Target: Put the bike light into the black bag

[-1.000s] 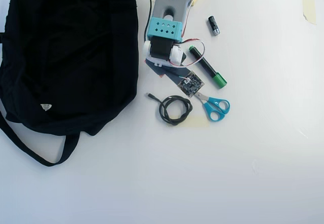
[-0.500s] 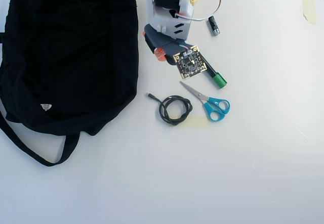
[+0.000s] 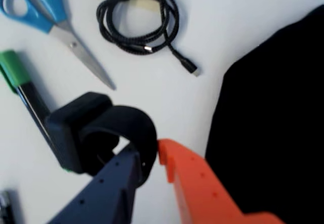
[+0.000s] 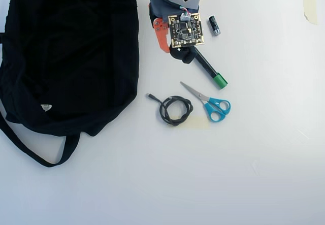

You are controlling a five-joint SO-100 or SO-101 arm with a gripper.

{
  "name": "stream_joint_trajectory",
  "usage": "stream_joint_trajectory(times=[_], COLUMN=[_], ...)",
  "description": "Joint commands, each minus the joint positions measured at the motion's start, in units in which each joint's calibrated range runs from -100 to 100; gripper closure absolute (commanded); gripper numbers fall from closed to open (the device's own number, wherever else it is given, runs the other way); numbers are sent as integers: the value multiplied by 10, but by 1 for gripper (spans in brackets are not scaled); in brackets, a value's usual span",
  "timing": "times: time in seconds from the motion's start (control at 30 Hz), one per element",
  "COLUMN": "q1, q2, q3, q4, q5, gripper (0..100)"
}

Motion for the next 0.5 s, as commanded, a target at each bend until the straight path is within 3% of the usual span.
stream_joint_trajectory(times=[0.0, 0.3, 0.47], q1=[-4, 56, 83], q2=[-29, -29, -29], q3=[-26, -96, -110], q4=[1, -4, -21], q5=[-58, -79, -139], gripper=[98, 98, 98])
